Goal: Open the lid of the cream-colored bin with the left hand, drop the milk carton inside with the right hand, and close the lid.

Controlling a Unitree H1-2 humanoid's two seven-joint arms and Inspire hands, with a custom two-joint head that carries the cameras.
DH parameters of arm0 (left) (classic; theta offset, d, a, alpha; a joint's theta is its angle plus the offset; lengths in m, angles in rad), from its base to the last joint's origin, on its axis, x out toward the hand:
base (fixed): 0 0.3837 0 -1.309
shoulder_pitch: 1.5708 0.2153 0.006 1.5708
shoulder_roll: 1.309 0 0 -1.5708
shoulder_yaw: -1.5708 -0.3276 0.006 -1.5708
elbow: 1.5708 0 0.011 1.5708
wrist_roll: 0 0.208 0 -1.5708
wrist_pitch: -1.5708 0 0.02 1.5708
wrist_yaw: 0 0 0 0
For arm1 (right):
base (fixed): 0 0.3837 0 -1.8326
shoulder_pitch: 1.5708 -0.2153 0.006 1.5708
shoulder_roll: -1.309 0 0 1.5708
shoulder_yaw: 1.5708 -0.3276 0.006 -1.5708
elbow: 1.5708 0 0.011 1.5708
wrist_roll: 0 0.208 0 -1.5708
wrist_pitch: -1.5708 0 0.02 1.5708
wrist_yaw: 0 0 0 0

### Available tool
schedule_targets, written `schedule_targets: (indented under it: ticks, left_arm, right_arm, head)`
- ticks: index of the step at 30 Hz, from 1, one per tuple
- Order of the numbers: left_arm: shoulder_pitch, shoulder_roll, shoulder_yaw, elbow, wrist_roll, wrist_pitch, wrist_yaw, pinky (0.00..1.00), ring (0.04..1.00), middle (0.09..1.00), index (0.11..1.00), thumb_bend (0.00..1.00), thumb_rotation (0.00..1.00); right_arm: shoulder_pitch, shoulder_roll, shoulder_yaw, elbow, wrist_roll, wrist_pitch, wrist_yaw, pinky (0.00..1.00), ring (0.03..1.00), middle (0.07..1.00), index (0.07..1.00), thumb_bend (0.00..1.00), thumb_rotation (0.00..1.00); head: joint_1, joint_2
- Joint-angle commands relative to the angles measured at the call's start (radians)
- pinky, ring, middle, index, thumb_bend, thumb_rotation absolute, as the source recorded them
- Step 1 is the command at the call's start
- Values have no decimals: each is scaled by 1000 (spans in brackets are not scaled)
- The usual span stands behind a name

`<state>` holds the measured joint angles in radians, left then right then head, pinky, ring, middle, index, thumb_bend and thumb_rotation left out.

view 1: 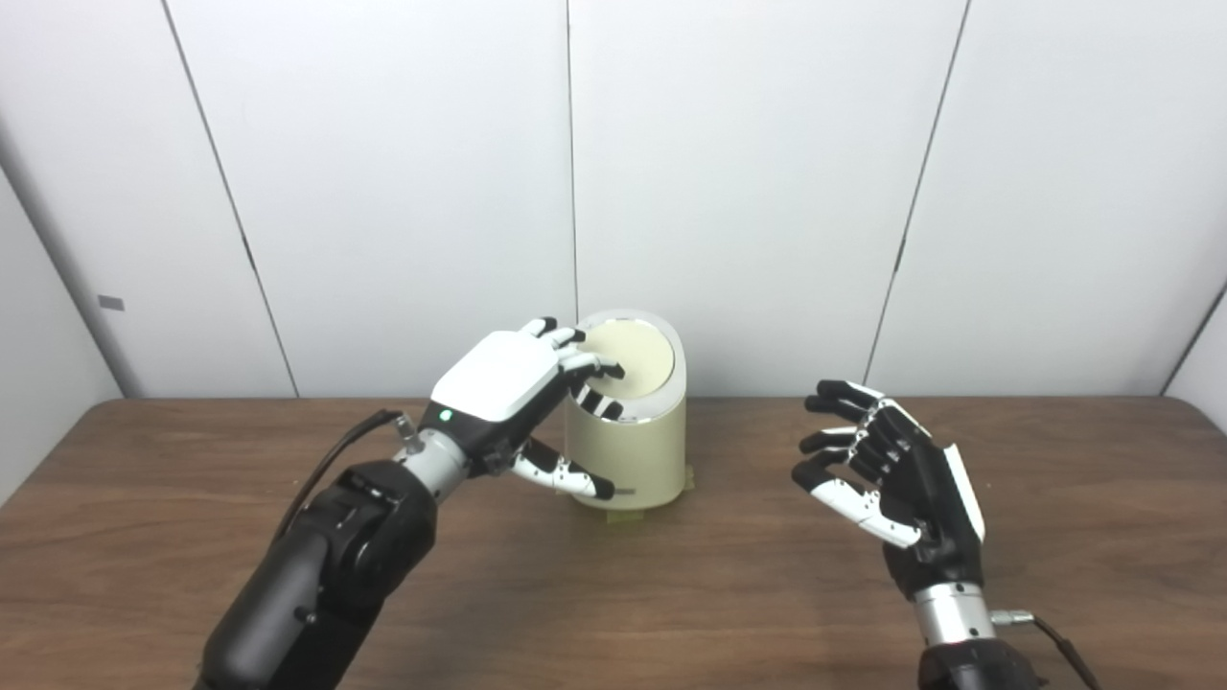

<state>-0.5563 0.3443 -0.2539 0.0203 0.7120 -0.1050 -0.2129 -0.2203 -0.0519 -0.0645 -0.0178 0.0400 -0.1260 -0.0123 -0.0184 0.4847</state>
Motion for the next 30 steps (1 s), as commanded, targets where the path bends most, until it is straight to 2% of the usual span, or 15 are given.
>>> schedule_targets:
  ticks: [1,3,4,7,10,12,15,18,22,24,28,30]
  left_arm:
    - [-46,-19,69,-24,-116,-50,72,979,987,925,926,745,370]
    - [-20,-54,140,-23,-272,-42,68,890,945,927,895,723,307]
    - [-5,-72,173,-25,-350,-20,56,881,939,923,879,722,284]
    - [48,-113,254,-17,-552,21,30,751,863,886,853,730,269]
    - [105,-133,303,7,-690,29,15,626,743,809,856,698,272]
    - [146,-147,327,12,-758,46,8,520,659,742,827,703,280]
    - [192,-158,339,21,-789,36,15,453,607,691,779,691,246]
    - [242,-169,347,37,-766,11,49,469,605,676,734,611,95]
    - [277,-173,351,62,-780,-19,58,504,633,691,713,654,138]
    - [288,-171,347,70,-782,-53,52,488,629,690,711,683,173]
    - [310,-165,332,58,-751,-89,59,473,627,700,725,643,173]
    - [313,-160,324,56,-735,-97,61,498,641,719,744,627,185]
  right_arm:
    - [-32,-2,-5,-7,3,-40,-2,432,540,691,682,622,260]
    - [-32,-5,-5,1,-5,-46,-5,435,546,694,685,630,260]
    - [-32,-8,-4,4,-15,-52,-8,437,553,697,686,633,262]
    - [-31,-21,0,14,-47,-63,-12,465,588,708,694,643,292]
    - [-28,-29,2,15,-72,-65,-15,522,648,731,709,710,343]
    - [-26,-33,2,16,-67,-64,-10,563,683,751,725,743,341]
    - [-21,-39,4,11,-62,-62,-5,582,701,768,740,768,335]
    - [-15,-44,8,-10,-56,-49,5,586,696,771,745,765,317]
    - [-14,-54,9,1,-50,-65,20,581,700,787,758,757,320]
    - [-10,-58,10,-6,-55,-57,22,574,696,787,764,760,329]
    - [1,-62,11,-21,-58,-43,23,578,704,796,783,779,342]
    - [6,-66,12,-21,-52,-41,29,599,726,802,789,781,339]
  head:
    - [-1,-1]
    - [-2,-1]
    - [-2,-1]
    - [-2,-1]
    - [-3,0]
    - [-7,4]
    - [-13,10]
    - [-15,16]
    - [-12,19]
    - [-19,25]
    - [-10,30]
    - [-8,30]
